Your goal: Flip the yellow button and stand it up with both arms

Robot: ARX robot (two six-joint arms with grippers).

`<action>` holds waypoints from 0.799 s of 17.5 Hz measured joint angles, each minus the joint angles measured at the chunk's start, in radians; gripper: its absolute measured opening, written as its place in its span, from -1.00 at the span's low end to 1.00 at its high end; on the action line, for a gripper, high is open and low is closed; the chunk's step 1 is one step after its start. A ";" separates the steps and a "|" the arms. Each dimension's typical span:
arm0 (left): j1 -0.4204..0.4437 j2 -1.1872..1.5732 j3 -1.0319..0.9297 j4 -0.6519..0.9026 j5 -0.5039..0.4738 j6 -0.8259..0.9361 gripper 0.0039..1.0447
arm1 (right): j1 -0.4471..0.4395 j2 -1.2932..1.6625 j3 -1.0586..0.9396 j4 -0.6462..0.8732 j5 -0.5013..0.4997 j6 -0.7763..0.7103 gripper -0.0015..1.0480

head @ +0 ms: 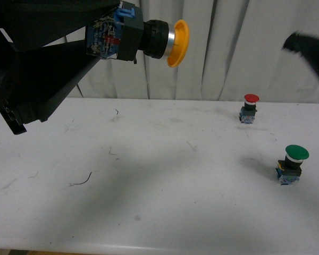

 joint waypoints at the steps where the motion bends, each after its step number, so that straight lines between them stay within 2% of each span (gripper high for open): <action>1: 0.000 0.002 0.000 0.000 0.000 0.000 -0.32 | 0.007 0.013 -0.001 -0.001 -0.001 0.052 0.88; 10: -0.010 0.019 0.002 0.019 -0.003 0.000 -0.32 | 0.031 0.112 0.001 -0.003 -0.017 0.372 0.88; 11: -0.014 0.024 0.002 0.025 -0.003 -0.001 -0.32 | 0.066 0.160 0.052 -0.004 0.001 0.558 0.88; 12: -0.013 0.022 0.002 0.018 -0.003 -0.001 -0.32 | 0.157 0.175 0.102 0.001 0.004 0.594 0.88; 13: -0.009 0.011 0.002 0.006 -0.003 0.000 -0.32 | 0.244 0.217 0.118 0.000 -0.020 0.562 0.88; 14: -0.007 0.005 0.002 0.001 -0.002 0.000 -0.32 | 0.261 0.235 0.126 -0.005 -0.029 0.539 0.88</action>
